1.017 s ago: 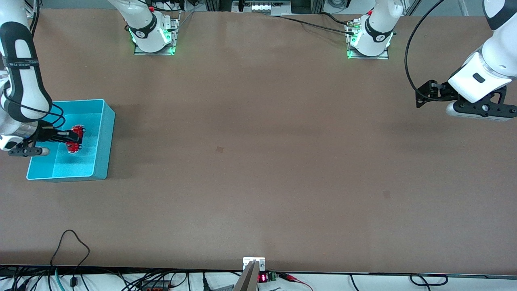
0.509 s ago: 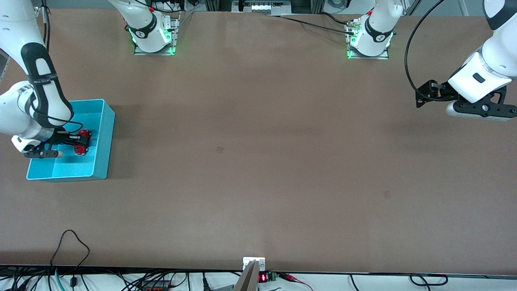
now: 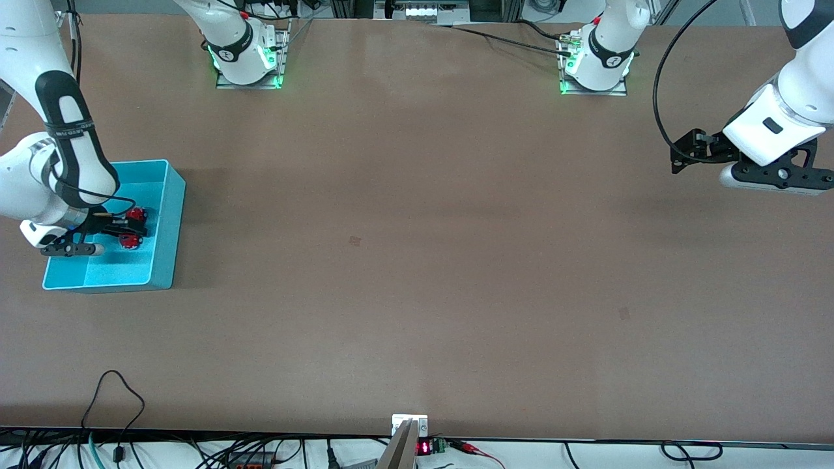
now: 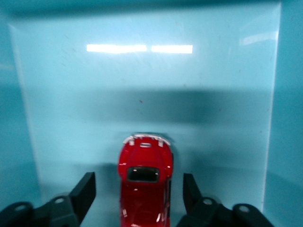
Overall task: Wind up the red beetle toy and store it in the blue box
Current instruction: 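Lower the red car into the box and open the right gripper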
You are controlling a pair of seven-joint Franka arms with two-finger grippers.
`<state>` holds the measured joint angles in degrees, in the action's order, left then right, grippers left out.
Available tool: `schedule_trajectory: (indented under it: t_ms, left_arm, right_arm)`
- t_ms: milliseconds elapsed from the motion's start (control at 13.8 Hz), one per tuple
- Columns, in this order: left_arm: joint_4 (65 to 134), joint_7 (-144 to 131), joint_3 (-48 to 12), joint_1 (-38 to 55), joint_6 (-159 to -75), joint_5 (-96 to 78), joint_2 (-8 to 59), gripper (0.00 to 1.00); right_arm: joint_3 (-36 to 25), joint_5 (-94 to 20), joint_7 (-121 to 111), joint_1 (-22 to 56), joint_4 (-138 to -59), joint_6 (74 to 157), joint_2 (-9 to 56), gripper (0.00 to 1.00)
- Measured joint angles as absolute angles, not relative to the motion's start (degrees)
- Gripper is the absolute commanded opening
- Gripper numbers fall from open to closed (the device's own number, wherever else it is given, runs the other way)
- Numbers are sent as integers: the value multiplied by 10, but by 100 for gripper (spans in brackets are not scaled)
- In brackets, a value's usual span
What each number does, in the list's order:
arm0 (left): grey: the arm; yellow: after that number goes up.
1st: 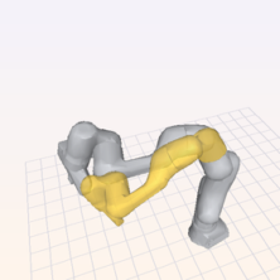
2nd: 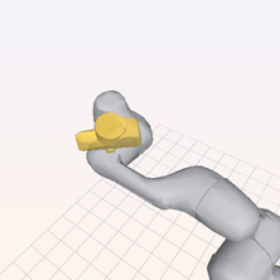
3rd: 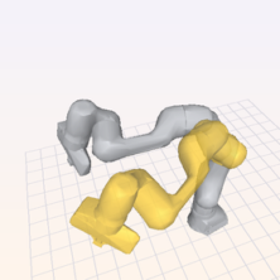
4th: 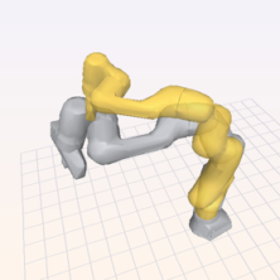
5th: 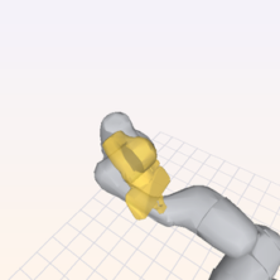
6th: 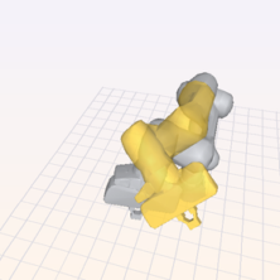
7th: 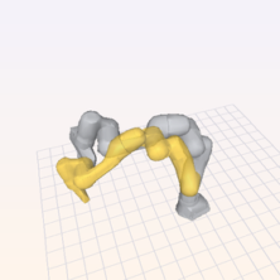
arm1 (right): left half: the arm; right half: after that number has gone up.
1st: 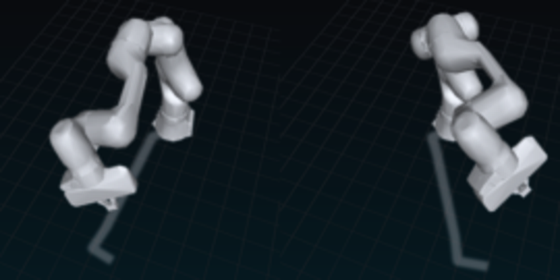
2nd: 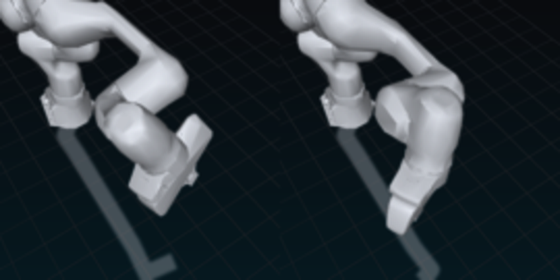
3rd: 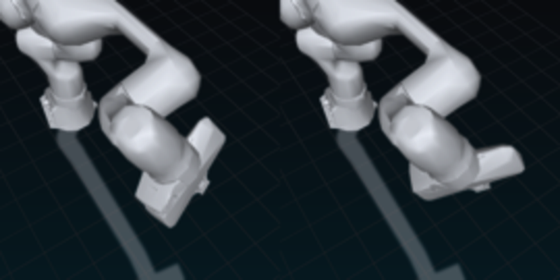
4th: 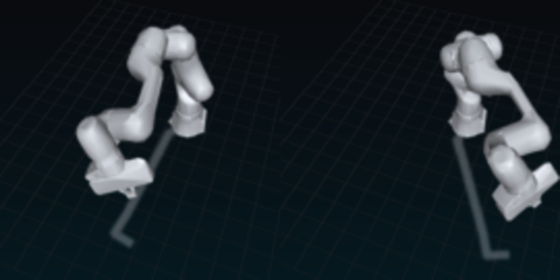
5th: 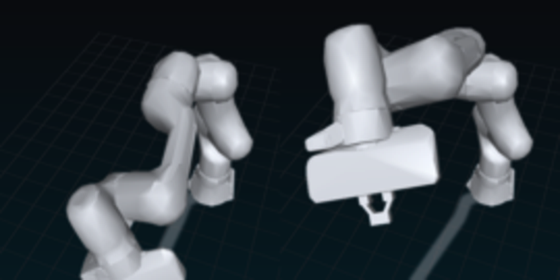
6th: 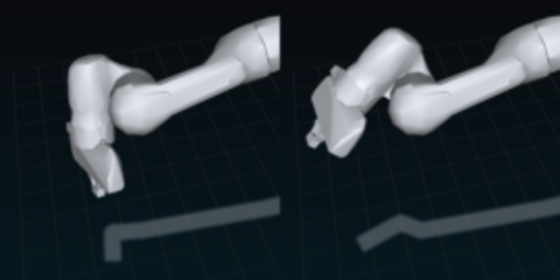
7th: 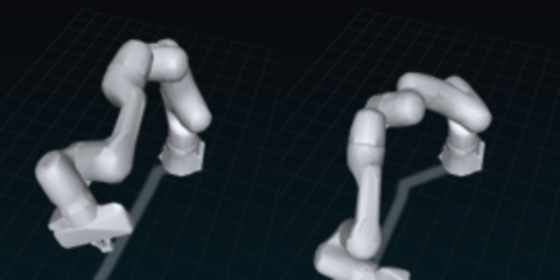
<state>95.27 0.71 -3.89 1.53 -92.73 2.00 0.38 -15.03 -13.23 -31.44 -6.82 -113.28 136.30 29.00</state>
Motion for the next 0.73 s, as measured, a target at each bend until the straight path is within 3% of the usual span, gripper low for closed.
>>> schedule_trajectory:
  t_ms: [363,726]
  left_arm:
    - [953,7,-38,13,-927,20,4,100]
    - [953,7,-38,13,-927,20,4,100]
  right_arm:
    - [-148,-132,-276,-20,-1028,1217,212,100]
    - [-146,-120,-235,43,-939,1128,184,100]
